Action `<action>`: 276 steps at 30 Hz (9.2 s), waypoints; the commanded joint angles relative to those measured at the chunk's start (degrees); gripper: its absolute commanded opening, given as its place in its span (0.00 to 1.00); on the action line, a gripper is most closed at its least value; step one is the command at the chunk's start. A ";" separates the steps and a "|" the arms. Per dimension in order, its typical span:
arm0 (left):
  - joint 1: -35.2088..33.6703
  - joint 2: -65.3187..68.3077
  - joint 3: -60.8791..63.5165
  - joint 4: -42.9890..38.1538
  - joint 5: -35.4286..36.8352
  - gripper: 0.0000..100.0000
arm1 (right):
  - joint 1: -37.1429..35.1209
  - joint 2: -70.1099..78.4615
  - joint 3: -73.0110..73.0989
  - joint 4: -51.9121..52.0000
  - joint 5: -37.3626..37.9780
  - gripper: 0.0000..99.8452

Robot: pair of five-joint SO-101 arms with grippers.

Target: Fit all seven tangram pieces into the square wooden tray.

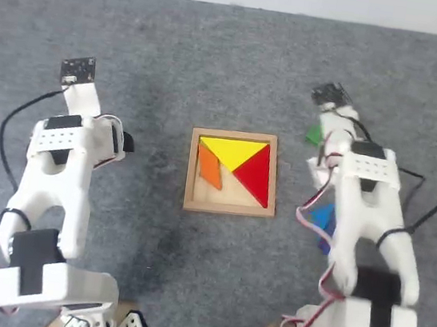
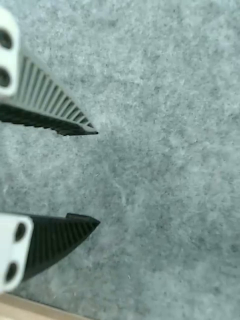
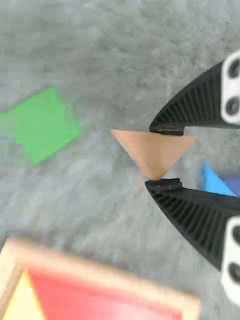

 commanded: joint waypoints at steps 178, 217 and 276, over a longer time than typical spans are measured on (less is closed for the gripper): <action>-4.48 -0.79 -1.98 5.45 0.62 0.25 | -37.05 7.87 -16.70 9.27 9.49 0.09; -4.48 -0.88 -1.98 5.54 0.62 0.25 | -27.12 7.69 -8.62 4.53 -10.02 0.09; -4.40 -0.97 -2.15 6.51 0.53 0.25 | -27.56 14.46 -11.96 -3.03 -10.11 0.09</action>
